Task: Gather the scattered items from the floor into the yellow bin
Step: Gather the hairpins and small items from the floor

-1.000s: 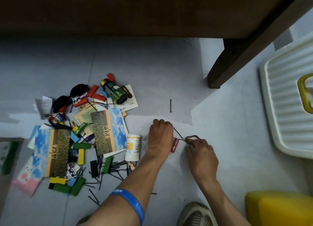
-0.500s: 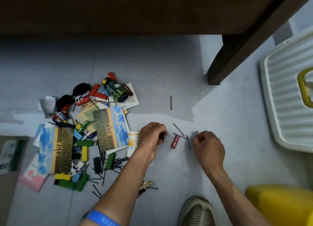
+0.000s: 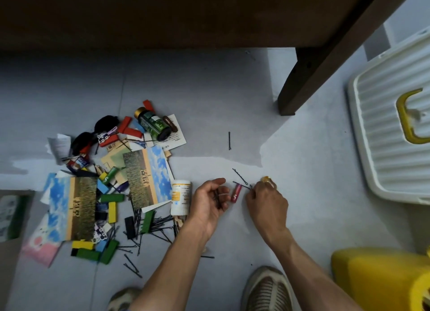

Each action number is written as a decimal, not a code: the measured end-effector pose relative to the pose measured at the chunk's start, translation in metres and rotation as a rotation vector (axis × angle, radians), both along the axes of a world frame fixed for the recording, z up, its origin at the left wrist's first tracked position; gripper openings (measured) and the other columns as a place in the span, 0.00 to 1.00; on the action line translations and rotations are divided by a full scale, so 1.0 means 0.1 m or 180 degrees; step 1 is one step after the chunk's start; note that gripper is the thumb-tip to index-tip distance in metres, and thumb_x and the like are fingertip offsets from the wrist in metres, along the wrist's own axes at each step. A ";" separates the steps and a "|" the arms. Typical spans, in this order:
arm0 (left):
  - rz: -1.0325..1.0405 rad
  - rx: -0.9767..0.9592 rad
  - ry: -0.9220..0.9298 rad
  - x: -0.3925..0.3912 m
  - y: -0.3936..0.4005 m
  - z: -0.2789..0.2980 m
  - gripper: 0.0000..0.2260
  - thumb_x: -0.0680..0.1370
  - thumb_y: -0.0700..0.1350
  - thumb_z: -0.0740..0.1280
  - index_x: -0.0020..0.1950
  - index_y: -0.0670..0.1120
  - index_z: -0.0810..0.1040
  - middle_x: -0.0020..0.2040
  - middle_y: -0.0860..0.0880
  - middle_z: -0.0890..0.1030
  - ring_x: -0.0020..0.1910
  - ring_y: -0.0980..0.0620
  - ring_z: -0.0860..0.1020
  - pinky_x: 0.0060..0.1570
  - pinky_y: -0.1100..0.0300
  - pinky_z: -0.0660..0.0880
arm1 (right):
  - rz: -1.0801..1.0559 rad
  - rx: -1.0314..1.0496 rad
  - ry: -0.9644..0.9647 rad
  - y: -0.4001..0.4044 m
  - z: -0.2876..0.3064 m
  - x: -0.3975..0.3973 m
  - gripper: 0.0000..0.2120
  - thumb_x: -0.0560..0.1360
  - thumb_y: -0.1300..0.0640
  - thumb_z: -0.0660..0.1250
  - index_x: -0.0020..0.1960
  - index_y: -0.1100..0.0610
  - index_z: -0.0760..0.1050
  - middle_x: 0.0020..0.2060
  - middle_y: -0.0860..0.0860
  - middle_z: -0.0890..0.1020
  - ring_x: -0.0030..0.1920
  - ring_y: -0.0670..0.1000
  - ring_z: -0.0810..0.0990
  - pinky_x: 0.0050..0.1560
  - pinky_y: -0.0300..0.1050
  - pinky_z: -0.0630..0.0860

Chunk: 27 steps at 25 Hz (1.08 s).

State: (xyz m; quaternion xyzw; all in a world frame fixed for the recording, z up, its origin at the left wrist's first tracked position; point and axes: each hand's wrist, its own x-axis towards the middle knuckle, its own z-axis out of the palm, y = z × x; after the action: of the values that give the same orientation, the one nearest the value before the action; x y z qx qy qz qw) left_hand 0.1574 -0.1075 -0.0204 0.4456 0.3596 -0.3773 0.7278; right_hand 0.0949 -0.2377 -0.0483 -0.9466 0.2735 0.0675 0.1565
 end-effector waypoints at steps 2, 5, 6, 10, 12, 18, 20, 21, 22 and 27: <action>0.0103 0.0043 0.0011 -0.02 0.03 -0.01 0.10 0.75 0.40 0.61 0.53 0.40 0.79 0.35 0.44 0.79 0.30 0.50 0.76 0.32 0.59 0.68 | 0.0001 0.0151 0.0021 -0.01 0.00 0.04 0.08 0.72 0.58 0.66 0.37 0.59 0.71 0.40 0.57 0.76 0.42 0.61 0.79 0.33 0.45 0.64; 0.0182 0.0100 0.0008 -0.02 0.05 -0.06 0.10 0.75 0.40 0.62 0.52 0.40 0.79 0.35 0.44 0.79 0.30 0.50 0.76 0.33 0.59 0.67 | 0.0264 0.0300 -0.0190 -0.06 0.01 0.13 0.08 0.73 0.56 0.68 0.38 0.57 0.71 0.38 0.54 0.77 0.41 0.59 0.77 0.34 0.45 0.67; 0.0194 0.0128 0.0005 -0.02 0.06 -0.06 0.10 0.75 0.40 0.62 0.53 0.40 0.79 0.35 0.44 0.79 0.30 0.50 0.76 0.33 0.58 0.68 | 0.0420 0.0252 -0.0200 -0.08 0.00 0.16 0.06 0.74 0.56 0.67 0.41 0.57 0.74 0.40 0.53 0.78 0.42 0.59 0.78 0.35 0.46 0.70; 0.0266 0.0158 -0.0014 0.00 0.08 -0.06 0.11 0.76 0.40 0.62 0.55 0.39 0.79 0.34 0.45 0.79 0.30 0.51 0.76 0.32 0.59 0.68 | 0.0804 -0.0028 0.0177 -0.08 -0.01 0.22 0.08 0.77 0.53 0.65 0.43 0.56 0.77 0.43 0.52 0.79 0.44 0.57 0.77 0.41 0.49 0.72; 0.0296 0.0150 -0.0025 0.01 0.09 -0.05 0.10 0.75 0.39 0.63 0.53 0.39 0.79 0.32 0.45 0.79 0.28 0.52 0.75 0.30 0.60 0.69 | 0.0866 -0.0281 0.0291 -0.02 -0.01 0.25 0.06 0.72 0.61 0.68 0.36 0.58 0.76 0.36 0.53 0.79 0.37 0.58 0.78 0.38 0.48 0.71; 0.0391 0.0362 -0.0162 0.06 0.10 -0.01 0.04 0.75 0.39 0.66 0.45 0.41 0.80 0.33 0.45 0.80 0.30 0.50 0.76 0.30 0.57 0.67 | 0.0676 -0.0497 0.0809 0.12 0.07 0.46 0.03 0.71 0.61 0.65 0.42 0.61 0.75 0.36 0.56 0.80 0.34 0.59 0.81 0.34 0.51 0.79; 0.0416 0.0516 -0.0156 0.09 0.07 -0.01 0.05 0.76 0.42 0.66 0.44 0.41 0.80 0.33 0.45 0.81 0.30 0.49 0.76 0.29 0.58 0.65 | 0.0213 0.0177 0.0633 0.04 0.08 0.49 0.07 0.74 0.52 0.60 0.43 0.54 0.74 0.40 0.50 0.81 0.41 0.56 0.82 0.42 0.45 0.76; 0.0407 0.0561 -0.0154 0.10 0.05 -0.02 0.08 0.77 0.45 0.65 0.44 0.41 0.80 0.33 0.45 0.81 0.30 0.49 0.76 0.29 0.58 0.66 | -0.0080 0.0750 0.0317 0.04 0.13 0.47 0.07 0.72 0.49 0.62 0.39 0.51 0.74 0.35 0.45 0.81 0.39 0.48 0.81 0.40 0.40 0.74; 0.0410 0.0563 -0.0153 0.13 0.02 -0.02 0.11 0.79 0.49 0.64 0.47 0.41 0.80 0.35 0.45 0.82 0.32 0.49 0.77 0.31 0.58 0.69 | -0.0279 0.1291 -0.0029 0.08 0.22 0.45 0.08 0.69 0.47 0.64 0.35 0.50 0.74 0.31 0.42 0.80 0.34 0.41 0.78 0.35 0.34 0.71; 0.0664 -0.0080 -0.0104 0.39 -0.06 0.04 0.18 0.82 0.52 0.56 0.51 0.40 0.79 0.36 0.44 0.79 0.37 0.46 0.79 0.41 0.54 0.75 | 0.0398 0.1763 -0.0436 0.32 0.49 0.63 0.11 0.70 0.44 0.64 0.39 0.49 0.80 0.35 0.43 0.84 0.37 0.44 0.81 0.37 0.43 0.76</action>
State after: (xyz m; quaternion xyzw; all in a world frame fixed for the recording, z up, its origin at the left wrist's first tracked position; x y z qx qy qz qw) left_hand 0.1963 -0.1133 -0.0161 0.4026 0.3874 -0.2967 0.7745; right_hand 0.1574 -0.2056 0.0002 -0.8853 0.1746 0.0851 0.4226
